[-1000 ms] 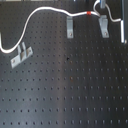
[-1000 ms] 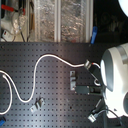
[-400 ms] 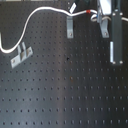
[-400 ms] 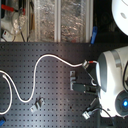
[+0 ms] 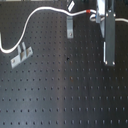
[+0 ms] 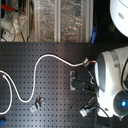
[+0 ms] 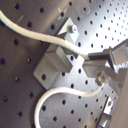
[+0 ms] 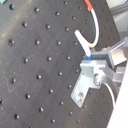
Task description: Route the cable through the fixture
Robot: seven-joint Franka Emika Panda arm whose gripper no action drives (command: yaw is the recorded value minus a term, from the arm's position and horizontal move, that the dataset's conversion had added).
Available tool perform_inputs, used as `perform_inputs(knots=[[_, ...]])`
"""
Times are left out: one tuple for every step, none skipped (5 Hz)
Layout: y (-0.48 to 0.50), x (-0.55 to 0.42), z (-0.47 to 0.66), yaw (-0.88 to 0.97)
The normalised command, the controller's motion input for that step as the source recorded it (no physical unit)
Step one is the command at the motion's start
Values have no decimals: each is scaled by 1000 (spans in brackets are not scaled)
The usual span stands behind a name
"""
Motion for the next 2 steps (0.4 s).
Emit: perform_inputs(knots=[[-294, -16, 6, 0], [-220, -11, 4, 0]])
